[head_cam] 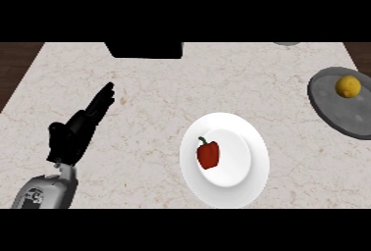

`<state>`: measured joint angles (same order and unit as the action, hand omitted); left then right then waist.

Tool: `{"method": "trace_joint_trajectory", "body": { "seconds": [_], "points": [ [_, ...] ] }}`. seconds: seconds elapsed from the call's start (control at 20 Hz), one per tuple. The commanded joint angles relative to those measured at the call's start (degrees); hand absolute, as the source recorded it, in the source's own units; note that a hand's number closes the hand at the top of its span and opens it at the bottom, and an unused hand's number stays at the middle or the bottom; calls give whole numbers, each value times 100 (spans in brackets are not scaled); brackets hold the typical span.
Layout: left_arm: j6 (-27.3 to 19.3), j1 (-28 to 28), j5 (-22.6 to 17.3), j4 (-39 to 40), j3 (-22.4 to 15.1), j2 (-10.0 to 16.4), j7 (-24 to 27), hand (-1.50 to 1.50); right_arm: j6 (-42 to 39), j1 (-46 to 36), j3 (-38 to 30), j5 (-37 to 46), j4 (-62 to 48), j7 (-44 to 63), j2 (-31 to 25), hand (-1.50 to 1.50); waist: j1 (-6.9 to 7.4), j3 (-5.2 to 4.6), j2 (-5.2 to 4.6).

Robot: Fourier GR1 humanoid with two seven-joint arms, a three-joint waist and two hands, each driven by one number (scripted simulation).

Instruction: Pick the lemon from the plate and place it in the pan

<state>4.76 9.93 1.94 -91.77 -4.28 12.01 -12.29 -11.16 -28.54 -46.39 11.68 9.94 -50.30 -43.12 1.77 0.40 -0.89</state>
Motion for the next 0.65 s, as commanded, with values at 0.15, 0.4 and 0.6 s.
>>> {"method": "trace_joint_trajectory", "body": {
  "seconds": [0.15, 0.4, 0.6],
  "points": [
    [52, -282, -1, -36, 100, 9, 205, 0, -287, 677, 12, -119, 12, -761, 218, -150, -50, -11, 34],
    [-237, 42, 303, -89, -198, -349, -212, 0, -302, 708, 137, -137, 151, -867, 293, -150, -79, -12, 43],
    [279, -203, -14, 49, 344, 211, 272, 0, -97, 1107, 89, -289, 194, -1213, 535, -150, -101, -19, 55]
  ]
}}
